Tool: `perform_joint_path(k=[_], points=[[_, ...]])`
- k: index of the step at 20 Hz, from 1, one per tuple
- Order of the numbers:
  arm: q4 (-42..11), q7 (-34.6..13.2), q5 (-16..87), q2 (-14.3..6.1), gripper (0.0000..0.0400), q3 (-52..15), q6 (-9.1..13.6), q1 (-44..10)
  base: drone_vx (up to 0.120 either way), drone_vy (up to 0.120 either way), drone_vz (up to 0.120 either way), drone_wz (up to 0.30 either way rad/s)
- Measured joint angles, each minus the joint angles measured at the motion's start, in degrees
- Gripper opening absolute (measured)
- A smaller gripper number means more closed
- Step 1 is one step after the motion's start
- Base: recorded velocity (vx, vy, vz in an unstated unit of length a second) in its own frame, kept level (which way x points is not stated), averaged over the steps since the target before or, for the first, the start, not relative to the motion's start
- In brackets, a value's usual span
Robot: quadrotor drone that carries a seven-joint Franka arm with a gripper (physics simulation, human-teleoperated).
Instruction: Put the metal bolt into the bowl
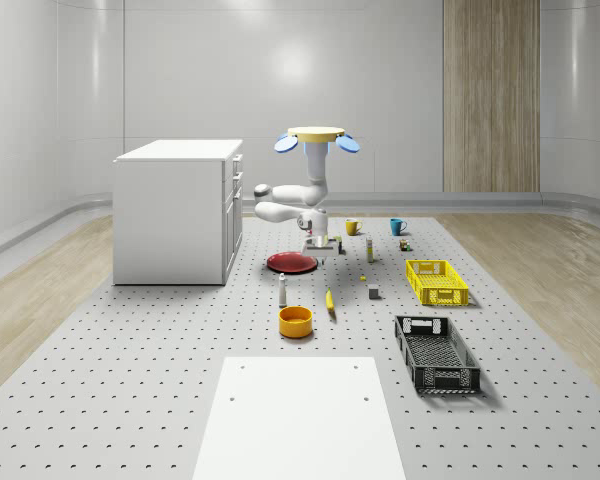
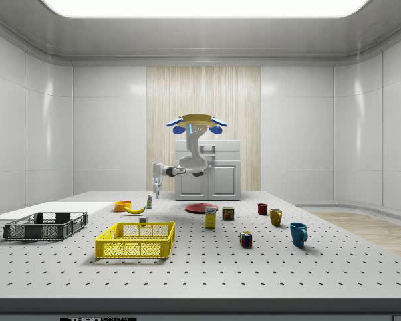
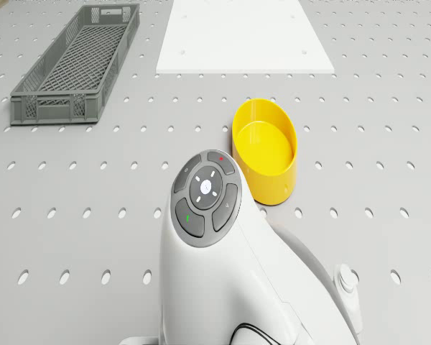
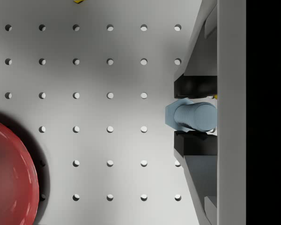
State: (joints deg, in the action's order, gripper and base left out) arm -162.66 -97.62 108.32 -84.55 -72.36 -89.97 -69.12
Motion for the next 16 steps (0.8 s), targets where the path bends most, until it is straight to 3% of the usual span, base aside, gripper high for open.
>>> perform_joint_path(k=[3, 16], points=[[0.0, 0.0, -0.1, -0.1, 0.0100, 0.0, -0.1, 0.0, 0.120, -0.013, 0.000, 0.000], [0.0, -0.2, -0.3, -0.6, 0.0100, -0.1, -0.6, -0.2, 0.120, -0.102, 0.000, 0.000]])
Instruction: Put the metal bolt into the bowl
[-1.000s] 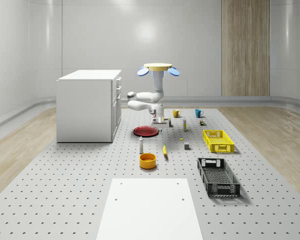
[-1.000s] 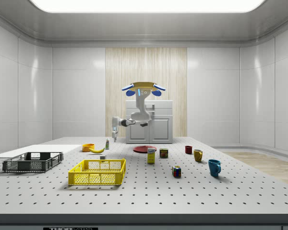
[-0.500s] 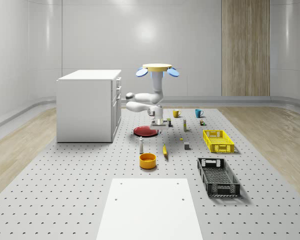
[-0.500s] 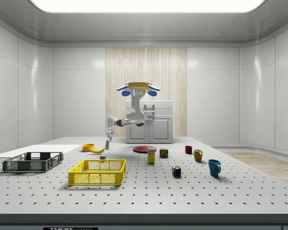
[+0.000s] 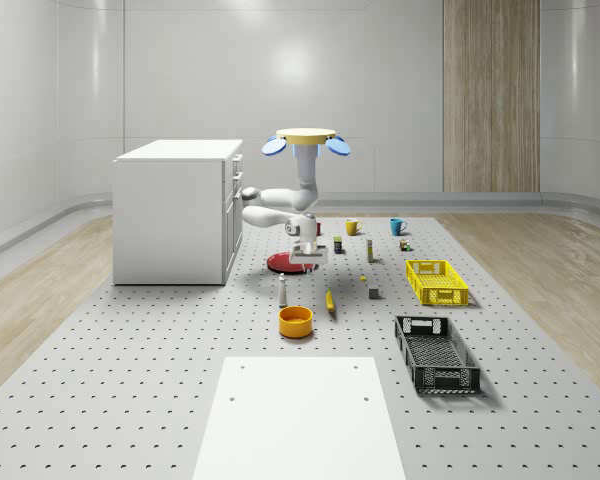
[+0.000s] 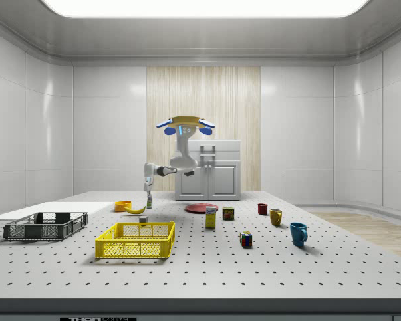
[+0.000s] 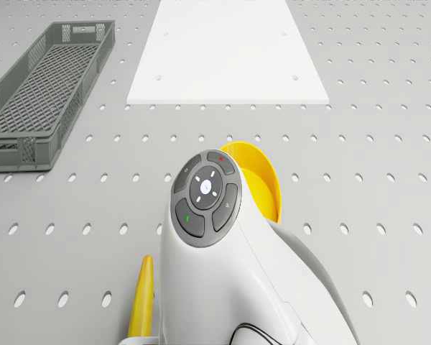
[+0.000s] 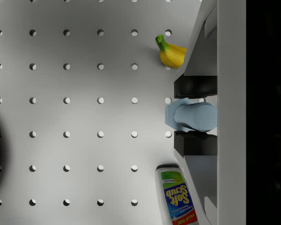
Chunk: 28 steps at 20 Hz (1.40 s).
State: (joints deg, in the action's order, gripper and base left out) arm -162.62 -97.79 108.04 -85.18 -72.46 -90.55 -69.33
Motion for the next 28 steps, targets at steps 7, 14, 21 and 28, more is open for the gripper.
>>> perform_joint_path(k=[7, 14, 21, 28], points=[[0.0, -0.1, -0.1, -0.2, 0.0100, 0.0, -0.2, -0.1, 0.120, -0.069, 0.000, 0.000], [0.0, -0.1, -0.2, -0.5, 0.0100, -0.1, -0.4, -0.2, 0.120, -0.074, 0.000, 0.000], [0.0, -0.2, -0.3, -0.7, 0.0100, -0.1, -0.6, -0.2, 0.120, -0.017, -0.051, 0.000], [0.1, -0.2, -0.4, -0.8, 0.0100, -0.1, -0.8, -0.3, 0.120, 0.000, 0.000, 0.000]])
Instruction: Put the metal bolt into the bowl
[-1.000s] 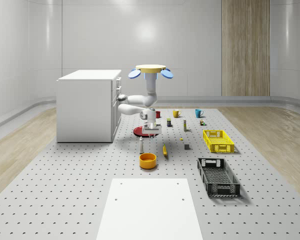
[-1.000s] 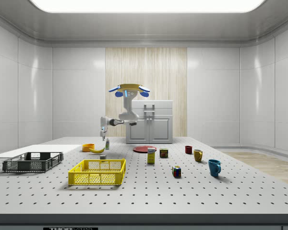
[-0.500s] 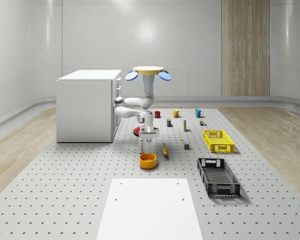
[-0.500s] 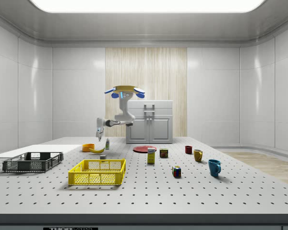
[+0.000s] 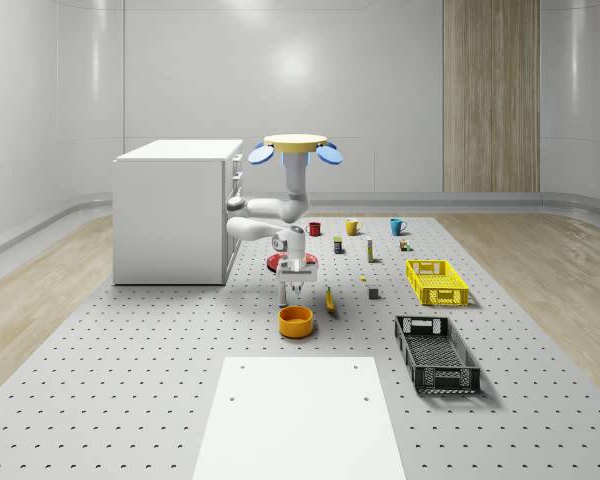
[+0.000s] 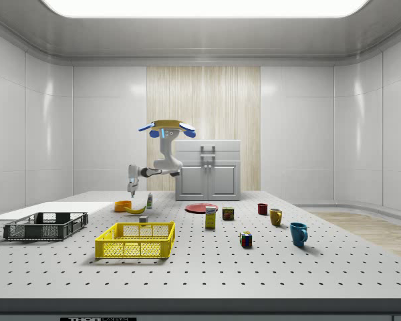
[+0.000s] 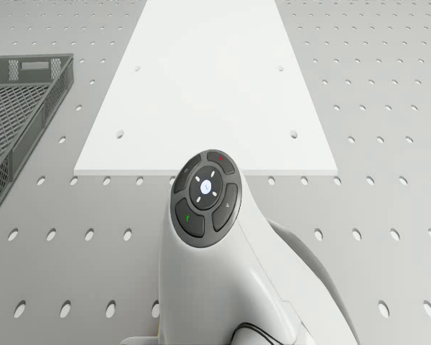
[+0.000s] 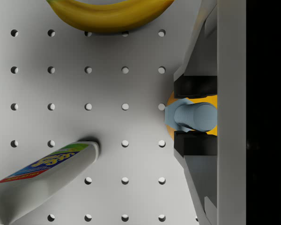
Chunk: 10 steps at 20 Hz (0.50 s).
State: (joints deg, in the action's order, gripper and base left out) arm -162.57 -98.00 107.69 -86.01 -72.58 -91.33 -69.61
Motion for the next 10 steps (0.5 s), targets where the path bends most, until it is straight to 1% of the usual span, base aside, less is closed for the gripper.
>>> perform_joint_path(k=[3, 8, 9, 10], points=[[0.0, 0.0, 0.0, -0.1, 0.0100, 0.0, -0.1, 0.0, 0.120, 0.000, 0.000, 0.000], [0.0, 0.0, -0.1, -0.2, 0.0100, 0.0, -0.2, -0.1, 0.120, 0.000, -0.120, 0.000], [0.0, -0.1, -0.1, -0.2, 0.0100, 0.0, -0.2, -0.1, 0.120, 0.000, -0.080, 0.000], [0.0, -0.1, -0.1, -0.2, 0.0100, 0.0, -0.2, -0.1, 0.120, 0.000, 0.000, 0.000]])
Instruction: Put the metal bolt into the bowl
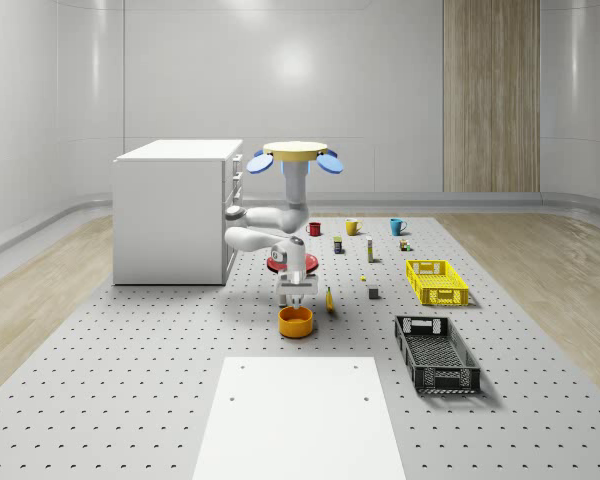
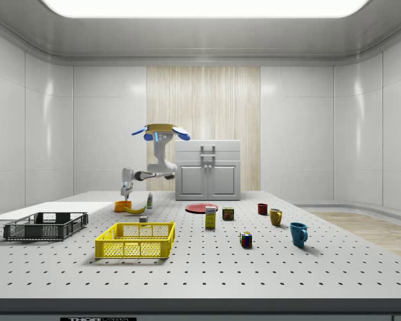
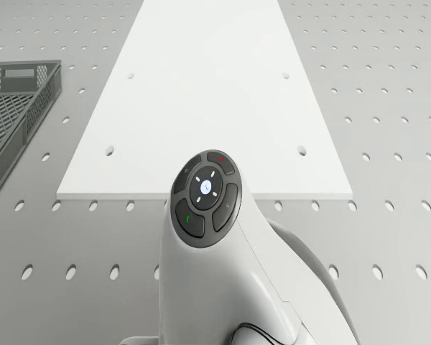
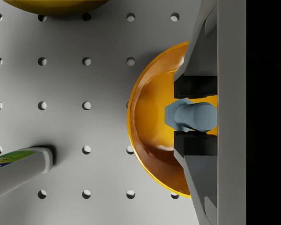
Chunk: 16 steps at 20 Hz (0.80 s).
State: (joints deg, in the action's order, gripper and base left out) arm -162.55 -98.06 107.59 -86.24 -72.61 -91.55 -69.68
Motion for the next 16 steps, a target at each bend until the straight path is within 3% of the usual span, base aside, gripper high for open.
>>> perform_joint_path(k=[4, 5, 7, 9, 12, 16], points=[[0.0, 0.0, 0.0, -0.1, 0.0100, 0.0, -0.1, 0.0, 0.120, 0.000, -0.020, 0.000], [0.0, 0.0, 0.0, -0.1, 0.0124, 0.0, -0.1, 0.0, 0.040, 0.000, 0.000, 0.000], [0.0, 0.0, -0.1, -0.1, 0.0232, 0.0, -0.1, 0.0, 0.000, 0.000, 0.000, 0.000], [0.0, 0.0, -0.1, -0.2, 0.0298, 0.0, -0.2, -0.1, 0.000, 0.000, 0.000, 0.000], [0.0, -0.1, -0.1, -0.2, 0.0352, 0.0, -0.2, -0.1, 0.000, 0.000, 0.000, 0.000], [0.0, -0.1, -0.1, -0.3, 0.0382, 0.0, -0.3, -0.1, 0.000, 0.000, 0.000, 0.000]])
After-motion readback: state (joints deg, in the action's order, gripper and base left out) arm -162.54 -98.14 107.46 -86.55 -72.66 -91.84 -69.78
